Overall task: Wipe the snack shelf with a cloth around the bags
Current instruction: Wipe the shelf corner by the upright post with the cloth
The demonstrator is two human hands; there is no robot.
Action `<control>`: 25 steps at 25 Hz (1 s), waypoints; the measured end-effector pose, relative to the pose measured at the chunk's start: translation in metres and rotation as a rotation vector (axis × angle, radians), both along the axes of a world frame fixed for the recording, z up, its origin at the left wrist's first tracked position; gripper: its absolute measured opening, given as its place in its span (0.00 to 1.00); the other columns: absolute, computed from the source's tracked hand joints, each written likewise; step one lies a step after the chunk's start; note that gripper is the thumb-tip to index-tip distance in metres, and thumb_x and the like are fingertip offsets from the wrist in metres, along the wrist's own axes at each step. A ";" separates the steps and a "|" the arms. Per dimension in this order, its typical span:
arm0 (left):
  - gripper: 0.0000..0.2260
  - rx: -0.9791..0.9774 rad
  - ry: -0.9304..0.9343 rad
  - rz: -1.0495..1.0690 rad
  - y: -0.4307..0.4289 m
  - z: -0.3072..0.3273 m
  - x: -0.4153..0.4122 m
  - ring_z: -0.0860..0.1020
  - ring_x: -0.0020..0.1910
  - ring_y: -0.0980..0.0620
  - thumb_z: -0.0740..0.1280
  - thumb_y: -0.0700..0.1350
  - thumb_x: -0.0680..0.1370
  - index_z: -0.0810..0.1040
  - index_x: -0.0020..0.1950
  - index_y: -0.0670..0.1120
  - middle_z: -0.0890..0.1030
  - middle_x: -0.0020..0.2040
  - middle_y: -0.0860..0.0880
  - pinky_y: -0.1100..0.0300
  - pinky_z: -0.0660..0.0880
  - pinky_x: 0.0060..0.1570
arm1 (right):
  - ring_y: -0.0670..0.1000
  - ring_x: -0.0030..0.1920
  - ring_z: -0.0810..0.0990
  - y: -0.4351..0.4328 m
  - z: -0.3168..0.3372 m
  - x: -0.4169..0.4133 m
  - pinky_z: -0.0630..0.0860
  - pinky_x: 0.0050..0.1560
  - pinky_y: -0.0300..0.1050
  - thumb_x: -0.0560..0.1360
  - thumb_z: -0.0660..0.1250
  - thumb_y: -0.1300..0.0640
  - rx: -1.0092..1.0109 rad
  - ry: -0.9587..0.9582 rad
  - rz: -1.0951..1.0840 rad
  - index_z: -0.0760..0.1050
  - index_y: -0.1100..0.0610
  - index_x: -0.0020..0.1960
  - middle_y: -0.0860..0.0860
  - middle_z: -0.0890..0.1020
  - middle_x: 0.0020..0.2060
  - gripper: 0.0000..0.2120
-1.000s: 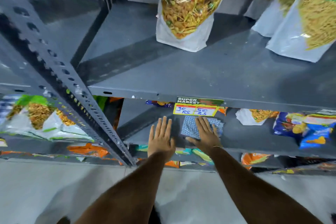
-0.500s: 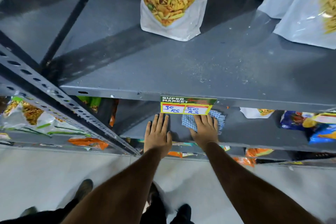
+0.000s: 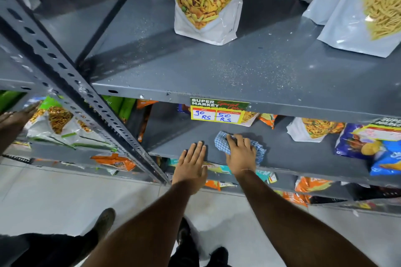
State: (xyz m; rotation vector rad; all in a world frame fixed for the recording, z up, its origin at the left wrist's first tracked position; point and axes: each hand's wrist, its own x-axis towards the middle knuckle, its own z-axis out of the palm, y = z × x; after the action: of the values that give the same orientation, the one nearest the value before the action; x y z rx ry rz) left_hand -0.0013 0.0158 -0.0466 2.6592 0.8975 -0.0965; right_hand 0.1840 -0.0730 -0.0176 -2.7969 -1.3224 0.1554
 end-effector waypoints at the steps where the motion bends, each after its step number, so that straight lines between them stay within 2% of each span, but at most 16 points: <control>1: 0.33 0.020 -0.005 -0.023 -0.009 -0.001 -0.009 0.44 0.85 0.51 0.50 0.54 0.80 0.45 0.85 0.51 0.43 0.86 0.54 0.45 0.49 0.83 | 0.59 0.69 0.69 0.001 -0.001 -0.001 0.70 0.63 0.61 0.68 0.74 0.51 0.016 0.002 0.001 0.71 0.52 0.70 0.53 0.72 0.70 0.32; 4: 0.35 0.089 -0.050 -0.055 -0.033 -0.001 -0.044 0.50 0.85 0.51 0.57 0.52 0.79 0.50 0.85 0.50 0.47 0.86 0.54 0.45 0.54 0.81 | 0.59 0.77 0.64 0.001 -0.013 -0.007 0.63 0.74 0.59 0.67 0.75 0.59 0.159 0.111 0.045 0.72 0.59 0.71 0.56 0.68 0.76 0.33; 7: 0.37 0.141 -0.080 0.019 -0.039 0.021 -0.072 0.45 0.85 0.52 0.57 0.51 0.78 0.46 0.85 0.49 0.47 0.86 0.51 0.43 0.53 0.82 | 0.60 0.75 0.67 0.012 -0.018 -0.034 0.63 0.75 0.57 0.67 0.75 0.64 0.243 0.209 0.107 0.71 0.62 0.72 0.57 0.70 0.74 0.34; 9: 0.38 0.208 -0.104 0.050 -0.032 0.044 -0.082 0.44 0.85 0.51 0.59 0.50 0.79 0.44 0.85 0.48 0.46 0.86 0.49 0.42 0.53 0.82 | 0.59 0.74 0.69 0.025 -0.004 -0.064 0.64 0.75 0.54 0.69 0.72 0.64 0.221 0.296 0.180 0.71 0.60 0.72 0.56 0.72 0.73 0.32; 10: 0.39 0.240 -0.116 0.057 -0.028 0.058 -0.086 0.44 0.85 0.50 0.60 0.50 0.79 0.44 0.85 0.48 0.45 0.86 0.49 0.42 0.52 0.82 | 0.59 0.72 0.72 0.029 0.005 -0.080 0.68 0.72 0.53 0.71 0.70 0.64 0.221 0.348 0.193 0.71 0.59 0.71 0.57 0.75 0.71 0.29; 12: 0.39 0.306 -0.170 0.086 -0.022 0.087 -0.095 0.45 0.85 0.50 0.63 0.48 0.79 0.45 0.85 0.47 0.47 0.86 0.48 0.41 0.53 0.81 | 0.61 0.60 0.81 0.028 0.030 -0.106 0.77 0.57 0.54 0.73 0.66 0.64 0.299 0.403 0.150 0.74 0.55 0.67 0.57 0.82 0.61 0.23; 14: 0.37 0.400 -0.255 0.133 -0.013 0.116 -0.103 0.48 0.85 0.48 0.62 0.48 0.79 0.48 0.85 0.46 0.48 0.86 0.47 0.41 0.54 0.81 | 0.63 0.52 0.84 0.017 0.056 -0.123 0.79 0.47 0.55 0.71 0.67 0.62 0.431 0.377 0.131 0.74 0.52 0.65 0.56 0.85 0.55 0.22; 15: 0.36 0.455 -0.303 0.161 -0.003 0.132 -0.106 0.49 0.85 0.47 0.60 0.48 0.79 0.49 0.85 0.46 0.48 0.86 0.47 0.41 0.54 0.81 | 0.63 0.51 0.84 0.011 0.071 -0.128 0.80 0.46 0.55 0.70 0.67 0.62 0.504 0.372 0.140 0.74 0.50 0.66 0.55 0.85 0.56 0.24; 18: 0.33 0.616 -0.484 0.292 0.032 0.185 -0.107 0.50 0.85 0.45 0.57 0.48 0.81 0.48 0.85 0.47 0.44 0.86 0.49 0.42 0.46 0.83 | 0.56 0.61 0.81 -0.006 0.131 -0.139 0.79 0.57 0.52 0.68 0.63 0.62 0.724 0.370 0.226 0.71 0.51 0.71 0.50 0.81 0.65 0.30; 21: 0.33 0.717 -0.670 0.343 0.069 0.245 -0.099 0.47 0.85 0.45 0.55 0.48 0.82 0.46 0.85 0.47 0.41 0.86 0.50 0.43 0.41 0.82 | 0.47 0.69 0.75 -0.015 0.217 -0.162 0.74 0.66 0.47 0.71 0.61 0.67 0.958 0.278 0.391 0.73 0.56 0.71 0.49 0.78 0.69 0.28; 25: 0.33 0.818 -0.845 0.274 0.106 0.312 -0.091 0.45 0.85 0.46 0.54 0.50 0.82 0.44 0.85 0.48 0.39 0.86 0.50 0.42 0.42 0.82 | 0.48 0.72 0.72 0.004 0.324 -0.179 0.69 0.71 0.42 0.74 0.57 0.67 1.135 0.195 0.545 0.72 0.59 0.72 0.51 0.75 0.71 0.26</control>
State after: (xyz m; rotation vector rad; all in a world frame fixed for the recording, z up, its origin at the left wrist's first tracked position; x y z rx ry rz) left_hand -0.0921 0.1219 0.2654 2.6919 1.0926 1.6229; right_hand 0.0055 -0.0695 0.3062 -1.4395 -1.4306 -0.2355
